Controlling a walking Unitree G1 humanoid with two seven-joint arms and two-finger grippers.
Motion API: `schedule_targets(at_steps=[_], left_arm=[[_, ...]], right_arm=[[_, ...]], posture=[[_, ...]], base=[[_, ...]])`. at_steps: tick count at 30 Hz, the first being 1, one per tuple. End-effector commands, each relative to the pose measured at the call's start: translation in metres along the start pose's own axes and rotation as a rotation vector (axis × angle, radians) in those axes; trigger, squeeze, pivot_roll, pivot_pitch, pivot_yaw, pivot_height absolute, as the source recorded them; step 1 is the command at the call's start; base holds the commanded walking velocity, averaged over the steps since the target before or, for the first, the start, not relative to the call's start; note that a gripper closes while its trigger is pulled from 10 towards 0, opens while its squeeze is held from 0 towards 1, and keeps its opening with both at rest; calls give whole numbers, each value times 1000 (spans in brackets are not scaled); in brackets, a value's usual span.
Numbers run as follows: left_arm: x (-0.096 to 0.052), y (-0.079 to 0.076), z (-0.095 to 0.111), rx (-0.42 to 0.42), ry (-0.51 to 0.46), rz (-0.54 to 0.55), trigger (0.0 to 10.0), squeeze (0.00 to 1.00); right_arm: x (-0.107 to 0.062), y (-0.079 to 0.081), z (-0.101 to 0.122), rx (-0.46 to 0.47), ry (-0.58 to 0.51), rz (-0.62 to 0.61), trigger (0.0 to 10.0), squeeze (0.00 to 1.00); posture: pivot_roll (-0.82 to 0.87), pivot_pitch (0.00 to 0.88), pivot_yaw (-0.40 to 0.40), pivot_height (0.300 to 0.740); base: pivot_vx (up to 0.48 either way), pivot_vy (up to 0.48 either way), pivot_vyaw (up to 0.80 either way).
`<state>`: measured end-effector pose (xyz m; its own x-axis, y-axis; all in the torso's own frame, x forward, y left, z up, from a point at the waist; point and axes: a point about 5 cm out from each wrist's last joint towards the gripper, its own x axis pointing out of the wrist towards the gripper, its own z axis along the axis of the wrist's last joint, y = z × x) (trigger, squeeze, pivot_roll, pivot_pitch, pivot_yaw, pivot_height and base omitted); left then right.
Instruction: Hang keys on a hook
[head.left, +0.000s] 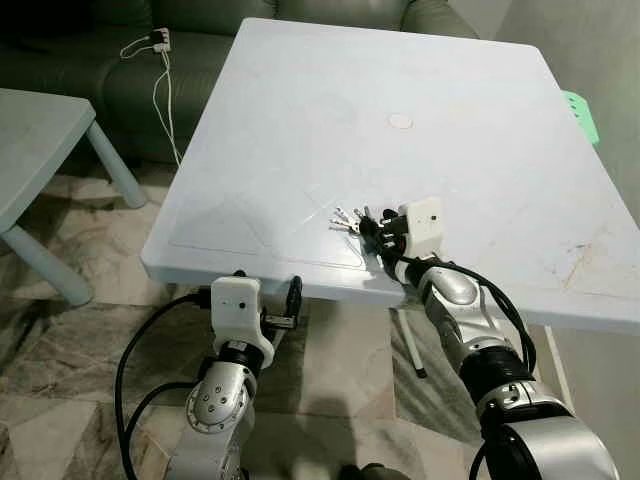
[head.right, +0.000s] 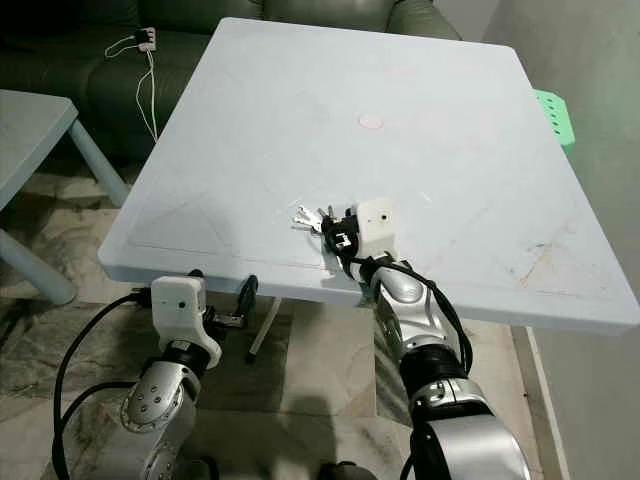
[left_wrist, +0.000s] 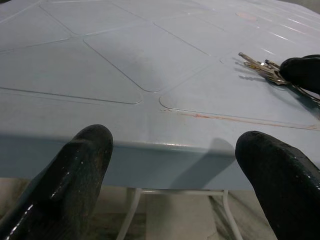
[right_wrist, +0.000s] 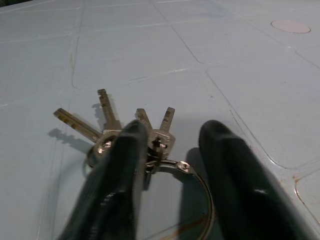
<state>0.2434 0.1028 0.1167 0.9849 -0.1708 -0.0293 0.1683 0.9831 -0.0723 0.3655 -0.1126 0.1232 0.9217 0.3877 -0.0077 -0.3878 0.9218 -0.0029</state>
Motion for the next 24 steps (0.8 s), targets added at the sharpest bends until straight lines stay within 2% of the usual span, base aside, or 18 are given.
schedule_targets(at_steps=[1,7,14,20,23,24], left_arm=[[1,-7,3,-21,-5,-14,10000,0],[3,-7,4,-23,-8,-8,10000,0],[3,-7,4,-28,-9,-2,10000,0],[4,-8,4,-34,-11,-2,10000,0],[5,-7,4,-34,-11,2,10000,0],[5,-7,4,-34,-12,3,10000,0]], right_arm=[[-4,-7,-1,-6,0,-19,0,0],[-6,-8,0,-47,6,33,0,0],[-17,-18,4,-155,21,118,0,0],[-21,-20,3,-184,38,138,0,0],[-22,-17,6,-189,11,152,0,0],[-22,-17,6,-169,16,154,0,0]], posture=[[39,207,-103,740],[35,208,-106,740],[26,206,-110,740],[25,203,-110,740],[25,202,-110,740],[24,200,-109,740]], base=[[0,0,0],[0,0,0],[0,0,0],[0,0,0],[0,0,0],[0,0,0]])
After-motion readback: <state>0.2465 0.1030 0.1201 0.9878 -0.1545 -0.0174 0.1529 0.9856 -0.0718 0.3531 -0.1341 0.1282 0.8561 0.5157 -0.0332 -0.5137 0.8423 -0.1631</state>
